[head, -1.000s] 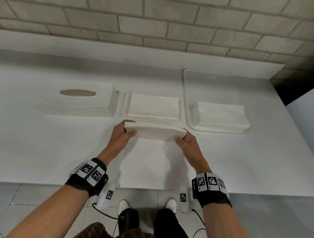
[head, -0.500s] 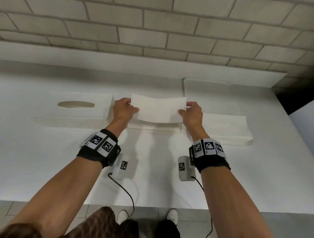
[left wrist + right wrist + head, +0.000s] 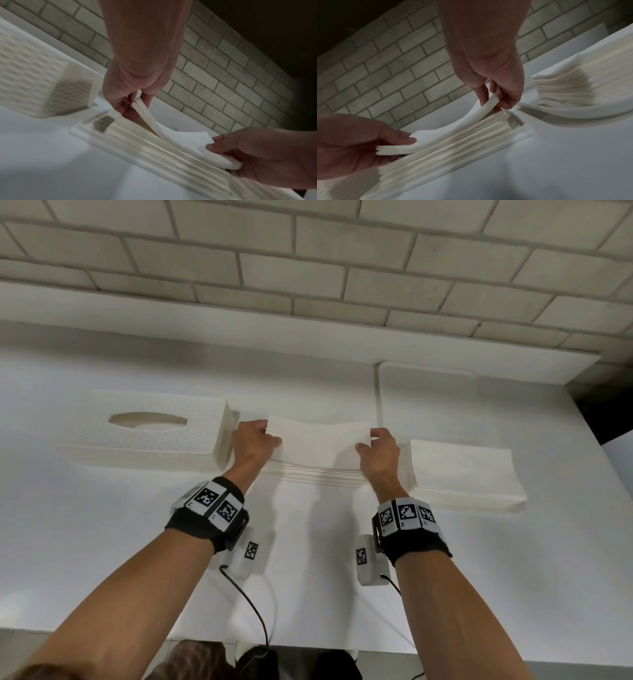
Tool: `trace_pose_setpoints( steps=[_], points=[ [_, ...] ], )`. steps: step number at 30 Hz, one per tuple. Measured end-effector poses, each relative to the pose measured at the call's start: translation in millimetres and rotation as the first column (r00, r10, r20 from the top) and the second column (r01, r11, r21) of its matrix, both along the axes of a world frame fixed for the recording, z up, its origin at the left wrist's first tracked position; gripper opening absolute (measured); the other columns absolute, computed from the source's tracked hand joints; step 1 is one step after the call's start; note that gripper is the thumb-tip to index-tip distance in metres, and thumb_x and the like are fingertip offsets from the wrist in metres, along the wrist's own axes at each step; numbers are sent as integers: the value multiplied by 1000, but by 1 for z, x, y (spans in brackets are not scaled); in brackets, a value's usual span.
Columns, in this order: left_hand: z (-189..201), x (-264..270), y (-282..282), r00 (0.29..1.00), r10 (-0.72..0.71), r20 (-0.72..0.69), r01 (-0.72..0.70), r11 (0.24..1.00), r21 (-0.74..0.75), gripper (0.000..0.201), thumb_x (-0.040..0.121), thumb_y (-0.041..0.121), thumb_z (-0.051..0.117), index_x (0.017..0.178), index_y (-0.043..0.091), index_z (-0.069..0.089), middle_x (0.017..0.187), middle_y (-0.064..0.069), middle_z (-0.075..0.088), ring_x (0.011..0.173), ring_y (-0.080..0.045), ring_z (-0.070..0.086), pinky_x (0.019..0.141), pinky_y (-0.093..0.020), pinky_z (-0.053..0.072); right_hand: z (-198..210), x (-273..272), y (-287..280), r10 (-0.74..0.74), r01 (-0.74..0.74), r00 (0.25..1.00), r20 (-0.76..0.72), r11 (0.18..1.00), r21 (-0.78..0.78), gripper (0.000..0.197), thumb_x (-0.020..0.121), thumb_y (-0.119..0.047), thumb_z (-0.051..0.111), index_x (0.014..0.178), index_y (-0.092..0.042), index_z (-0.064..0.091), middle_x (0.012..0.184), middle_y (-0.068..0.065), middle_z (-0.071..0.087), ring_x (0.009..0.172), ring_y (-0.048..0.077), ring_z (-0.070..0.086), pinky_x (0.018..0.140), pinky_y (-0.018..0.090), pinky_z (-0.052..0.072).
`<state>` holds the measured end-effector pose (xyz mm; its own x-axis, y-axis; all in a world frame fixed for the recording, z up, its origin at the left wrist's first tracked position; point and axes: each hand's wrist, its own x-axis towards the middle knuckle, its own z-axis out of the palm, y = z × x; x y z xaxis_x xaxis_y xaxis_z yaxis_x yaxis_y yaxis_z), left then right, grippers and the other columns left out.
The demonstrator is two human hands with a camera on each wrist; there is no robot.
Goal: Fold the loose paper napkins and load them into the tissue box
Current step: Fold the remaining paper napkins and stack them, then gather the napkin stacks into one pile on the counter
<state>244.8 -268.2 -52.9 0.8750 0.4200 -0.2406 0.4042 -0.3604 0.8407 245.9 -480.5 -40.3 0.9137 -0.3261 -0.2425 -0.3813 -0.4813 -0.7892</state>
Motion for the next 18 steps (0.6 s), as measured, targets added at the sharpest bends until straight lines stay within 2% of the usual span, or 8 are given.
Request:
trace_pose_setpoints(
  steps=[3,5,7,10,12,13,15,18],
  points=[
    [-7,1,-2,1000,-30,-6,30,998,55,18,74,1,72,89,-6,70,78,-9,67,67,-18,55,63,-27,44,-7,2,1,14,-13,1000,11,997,-70,37,90,-6,61,126,-2,55,122,17,62,109,31,62,92,36,51],
    [-10,0,-3,999,-20,-27,23,993,114,27,76,6,74,99,-6,69,90,-8,63,76,-21,59,65,-26,42,-11,2,2,26,-26,1000,-1,989,-148,41,90,-8,62,130,-1,54,126,17,55,114,31,58,96,37,49],
    [-8,-1,-5,995,-28,-92,47,977,210,33,80,14,73,107,-4,65,113,-15,61,94,-28,64,72,-28,45,-15,0,3,39,-43,999,-25,981,-189,46,92,-10,61,136,1,49,132,17,47,118,31,53,102,38,45],
    [-1,-3,-7,966,-109,-233,193,908,372,36,87,26,64,114,2,63,121,-21,58,106,-34,58,86,-35,48,-17,-4,6,63,-69,997,-38,978,-196,45,94,-10,57,134,5,45,135,19,45,119,34,51,103,42,44],
    [11,-7,-10,962,-103,-254,208,877,434,38,90,27,59,119,2,59,126,-21,52,116,-36,50,99,-38,40,-12,-9,6,47,-48,999,-11,984,-171,43,94,-11,57,132,5,44,137,20,45,118,35,52,101,44,46],
    [18,-8,-13,973,-91,-213,181,871,457,37,90,25,58,119,1,58,128,-22,50,118,-37,47,101,-38,36,-7,-11,4,36,-34,999,10,985,-170,43,95,-12,57,132,6,45,137,20,45,118,35,53,100,43,47],
    [32,-9,-24,995,-83,-60,101,896,433,38,91,17,58,124,0,57,133,-21,47,122,-38,43,102,-37,34,8,-15,-8,14,0,997,75,983,-184,40,97,-17,55,132,3,51,134,15,46,115,31,57,93,36,49],
    [57,-5,-64,983,-119,142,86,972,217,46,91,10,59,136,6,53,137,-16,48,121,-32,52,105,-34,39,36,-19,-46,-81,120,965,250,982,-143,29,98,-15,53,123,-3,61,128,13,52,109,23,59,80,16,39]
  ],
)
